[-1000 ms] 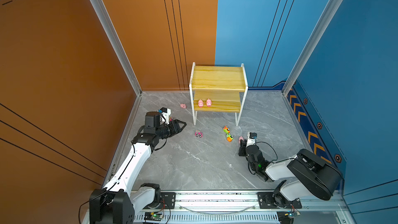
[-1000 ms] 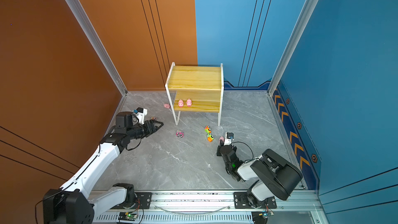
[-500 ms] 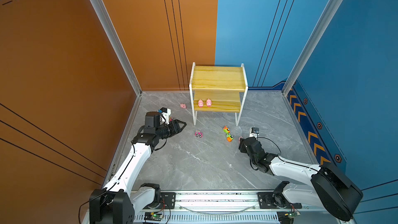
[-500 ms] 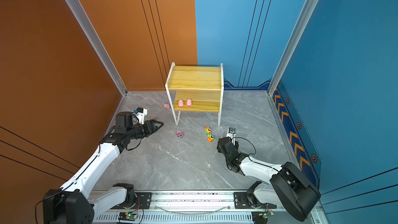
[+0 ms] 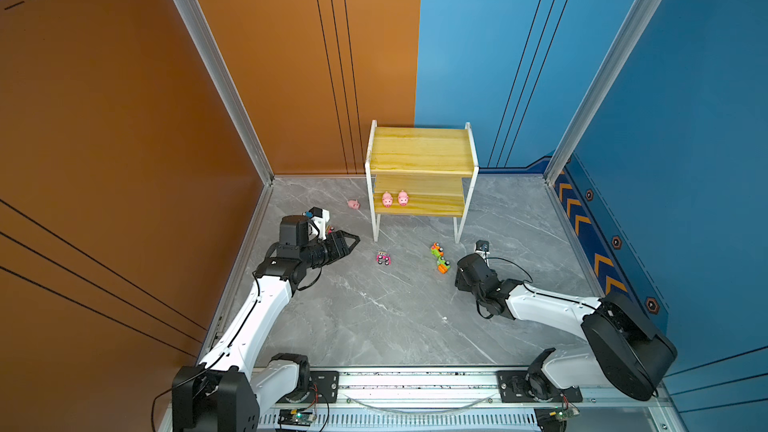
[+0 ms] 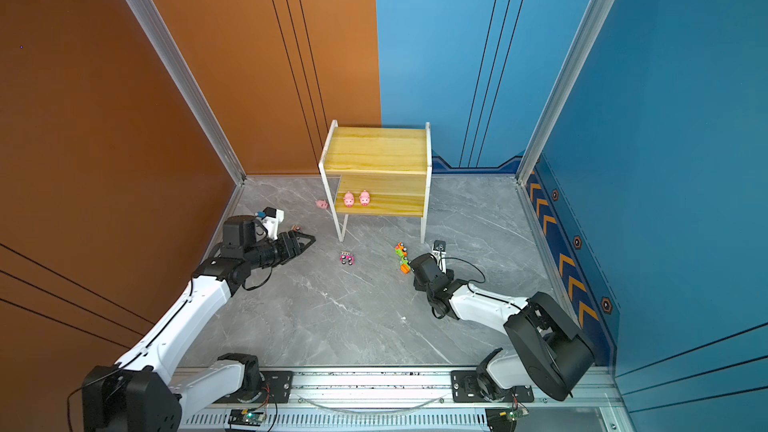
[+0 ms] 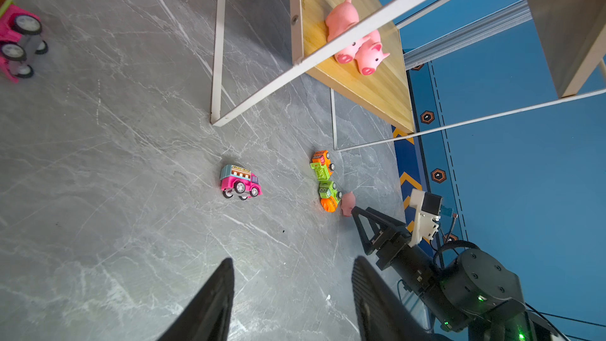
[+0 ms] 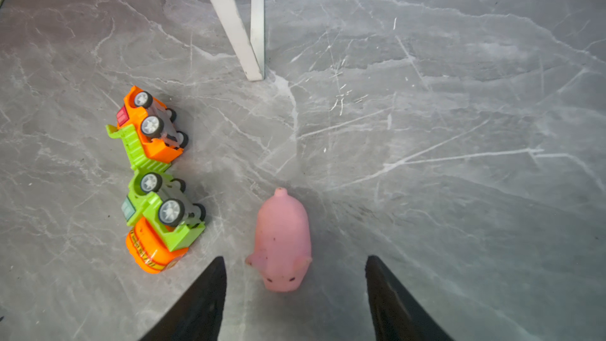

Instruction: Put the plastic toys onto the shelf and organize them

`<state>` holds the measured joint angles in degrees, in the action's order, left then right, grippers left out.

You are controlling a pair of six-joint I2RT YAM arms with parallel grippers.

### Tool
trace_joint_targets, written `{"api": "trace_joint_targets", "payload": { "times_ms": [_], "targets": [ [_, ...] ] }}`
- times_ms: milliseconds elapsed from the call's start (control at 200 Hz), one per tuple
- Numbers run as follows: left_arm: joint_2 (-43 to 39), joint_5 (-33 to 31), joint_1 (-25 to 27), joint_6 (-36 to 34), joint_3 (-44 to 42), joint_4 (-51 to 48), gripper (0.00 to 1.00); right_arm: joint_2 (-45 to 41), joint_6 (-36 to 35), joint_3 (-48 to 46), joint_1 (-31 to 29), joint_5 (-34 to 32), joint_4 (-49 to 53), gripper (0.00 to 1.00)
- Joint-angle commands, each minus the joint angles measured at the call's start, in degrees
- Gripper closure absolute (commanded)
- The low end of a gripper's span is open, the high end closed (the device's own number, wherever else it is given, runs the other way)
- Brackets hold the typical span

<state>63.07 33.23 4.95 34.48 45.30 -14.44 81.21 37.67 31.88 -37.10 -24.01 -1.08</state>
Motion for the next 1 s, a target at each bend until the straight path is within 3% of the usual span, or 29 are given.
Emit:
{"api": "trace_joint_targets", "payload": {
  "times_ms": [0, 405, 996],
  "targets": [
    [-0.9, 0.6, 0.4, -0.4, -0.2, 0.6, 0.41, 2.2, 1.8, 2.4, 0.1, 0.8, 2.8, 0.32],
    [-0.7, 0.7, 0.5, -0.4, -0.2, 0.6, 0.41, 7.8, 2.7, 4.8, 0.3, 0.8, 1.9, 0.38],
    [-0.7, 0.7, 0.5, -0.4, -0.2, 0.6, 0.41, 8.2, -0.7, 2.6, 0.6, 0.2, -4.3, 0.65]
  ]
}}
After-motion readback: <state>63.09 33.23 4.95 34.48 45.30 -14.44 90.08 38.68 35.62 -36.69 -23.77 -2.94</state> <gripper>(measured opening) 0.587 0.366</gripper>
